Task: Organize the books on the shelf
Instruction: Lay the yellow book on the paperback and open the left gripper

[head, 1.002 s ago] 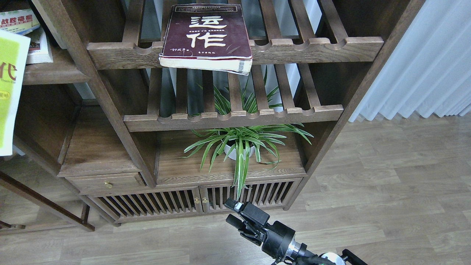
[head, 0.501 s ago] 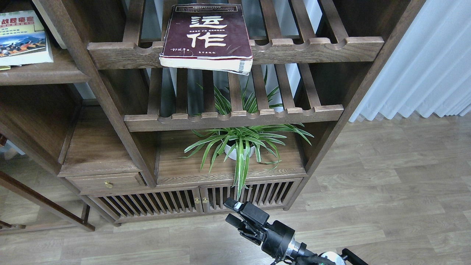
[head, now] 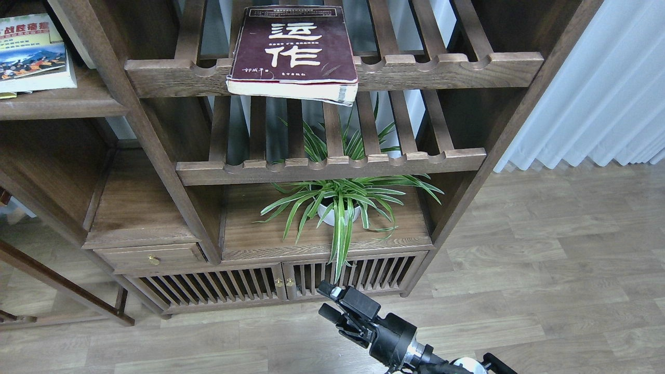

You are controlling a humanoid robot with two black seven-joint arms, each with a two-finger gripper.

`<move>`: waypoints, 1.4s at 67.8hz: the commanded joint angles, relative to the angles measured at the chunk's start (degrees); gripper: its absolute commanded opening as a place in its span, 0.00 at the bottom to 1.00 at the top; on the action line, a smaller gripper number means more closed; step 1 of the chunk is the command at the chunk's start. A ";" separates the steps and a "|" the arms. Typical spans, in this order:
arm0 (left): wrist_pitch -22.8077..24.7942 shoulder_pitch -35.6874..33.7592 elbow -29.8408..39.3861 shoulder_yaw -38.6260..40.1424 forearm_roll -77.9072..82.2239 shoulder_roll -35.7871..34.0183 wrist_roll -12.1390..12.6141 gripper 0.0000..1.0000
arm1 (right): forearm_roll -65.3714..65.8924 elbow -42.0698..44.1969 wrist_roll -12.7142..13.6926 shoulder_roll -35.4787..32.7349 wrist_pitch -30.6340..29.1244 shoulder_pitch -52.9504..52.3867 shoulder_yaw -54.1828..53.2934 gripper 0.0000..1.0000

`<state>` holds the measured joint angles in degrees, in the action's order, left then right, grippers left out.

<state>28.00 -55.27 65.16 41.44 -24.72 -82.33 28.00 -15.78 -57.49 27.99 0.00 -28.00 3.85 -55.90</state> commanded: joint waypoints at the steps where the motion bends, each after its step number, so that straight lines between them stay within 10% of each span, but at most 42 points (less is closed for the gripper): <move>1: 0.00 -0.98 -1.44 -0.05 0.11 2.26 0.00 0.00 | -0.04 0.00 0.01 0.00 0.00 0.20 -0.09 0.99; 95: 0.00 -11.87 -25.78 -0.13 1.08 23.80 0.00 0.05 | -0.04 0.00 0.01 0.00 0.00 0.72 -0.09 0.99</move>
<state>28.01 -67.15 39.85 41.30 -23.66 -58.54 28.01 -15.83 -57.44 28.01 0.00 -28.01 4.58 -55.99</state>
